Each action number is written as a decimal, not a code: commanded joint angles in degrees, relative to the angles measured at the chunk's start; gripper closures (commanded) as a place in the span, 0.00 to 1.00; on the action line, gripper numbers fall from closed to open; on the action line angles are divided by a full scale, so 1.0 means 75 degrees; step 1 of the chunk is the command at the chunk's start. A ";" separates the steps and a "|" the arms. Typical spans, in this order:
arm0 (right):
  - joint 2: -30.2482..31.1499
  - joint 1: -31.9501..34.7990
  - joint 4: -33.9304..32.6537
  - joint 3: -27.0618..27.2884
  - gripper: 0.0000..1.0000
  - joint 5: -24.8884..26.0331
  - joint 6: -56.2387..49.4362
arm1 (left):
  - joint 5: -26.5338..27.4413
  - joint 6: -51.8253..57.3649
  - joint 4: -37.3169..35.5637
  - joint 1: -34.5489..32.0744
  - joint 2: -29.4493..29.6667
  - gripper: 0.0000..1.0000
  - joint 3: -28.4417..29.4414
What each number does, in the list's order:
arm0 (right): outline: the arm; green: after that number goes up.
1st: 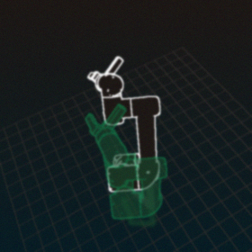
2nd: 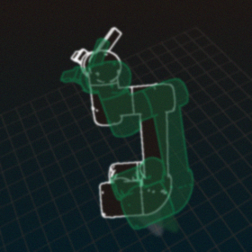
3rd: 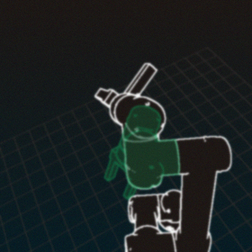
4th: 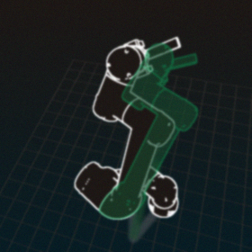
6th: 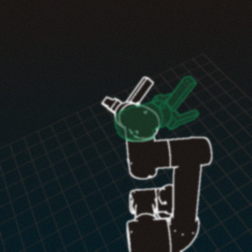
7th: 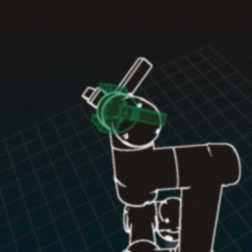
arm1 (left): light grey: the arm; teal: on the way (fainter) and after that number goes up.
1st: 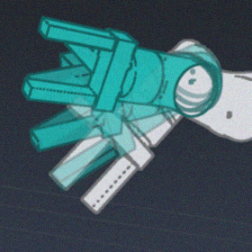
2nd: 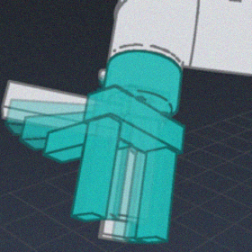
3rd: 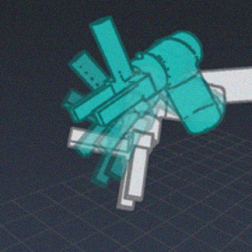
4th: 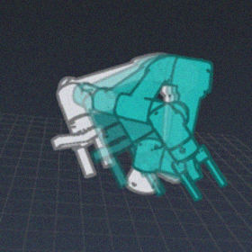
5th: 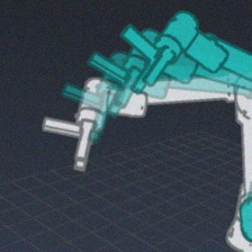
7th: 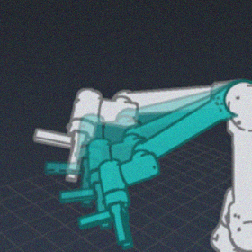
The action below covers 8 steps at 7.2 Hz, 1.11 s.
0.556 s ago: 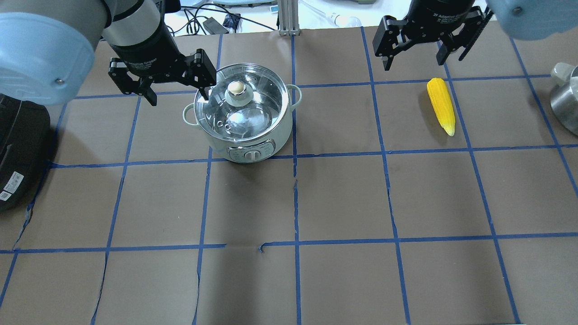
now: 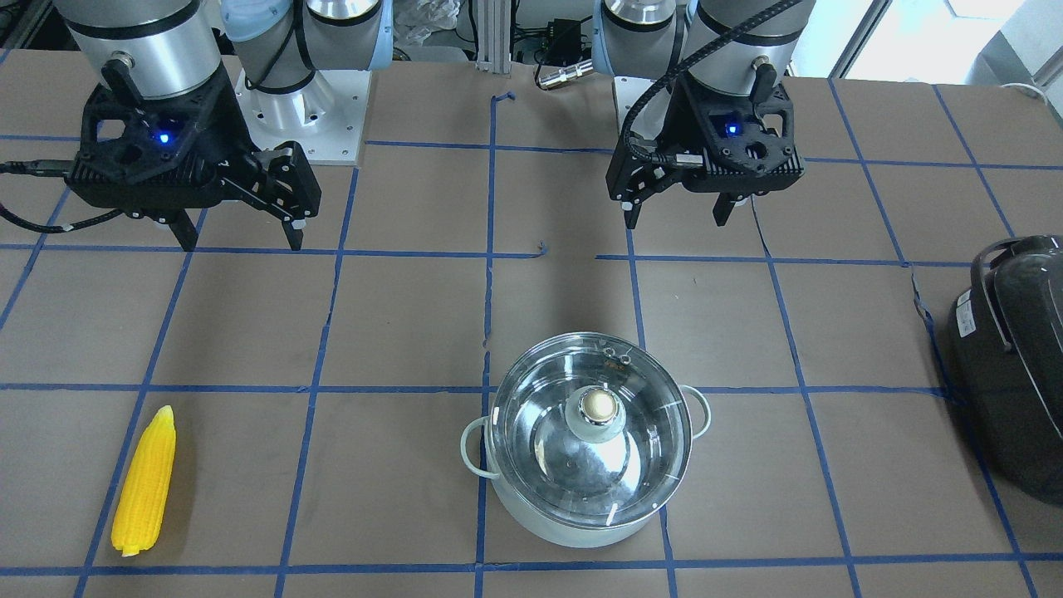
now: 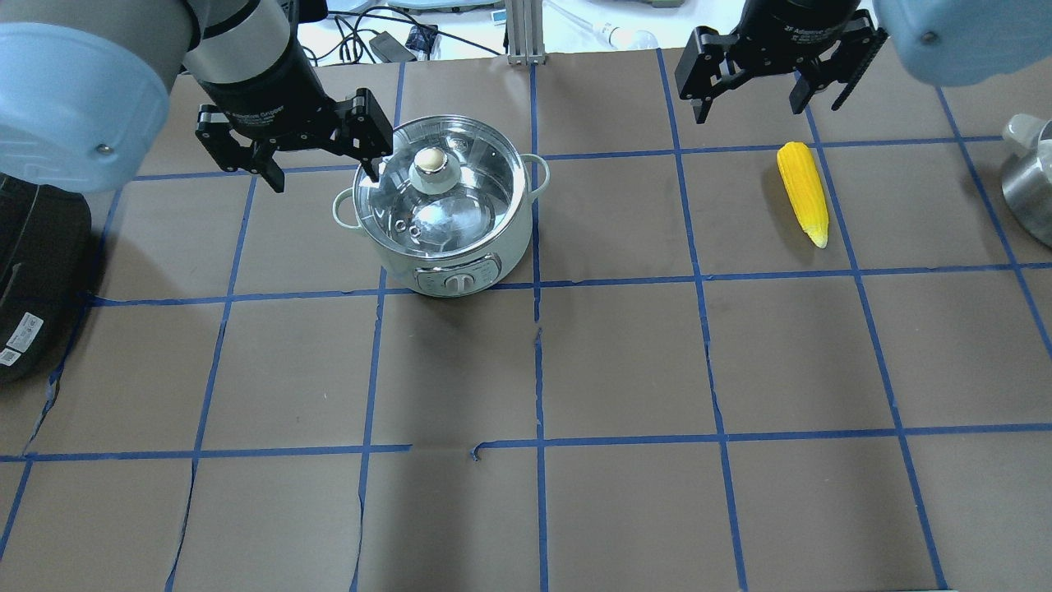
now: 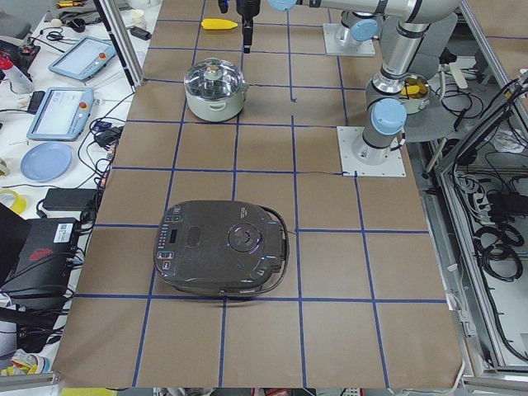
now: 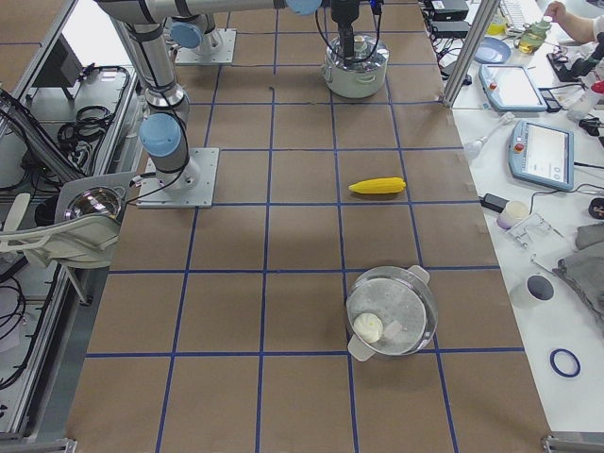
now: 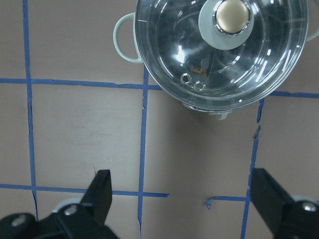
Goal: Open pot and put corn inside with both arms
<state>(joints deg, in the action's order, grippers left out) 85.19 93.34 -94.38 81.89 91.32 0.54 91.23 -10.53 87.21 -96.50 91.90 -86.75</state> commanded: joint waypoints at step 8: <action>-0.0517 -0.0923 -0.0037 0.0061 0.00 -0.0023 -0.0400 | 0.0175 -0.0223 -0.1168 0.0035 0.1276 0.00 0.0128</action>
<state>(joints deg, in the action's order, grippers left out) 83.01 89.06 -94.18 82.25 91.25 -2.08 91.99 -10.69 83.51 -96.24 97.48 -86.38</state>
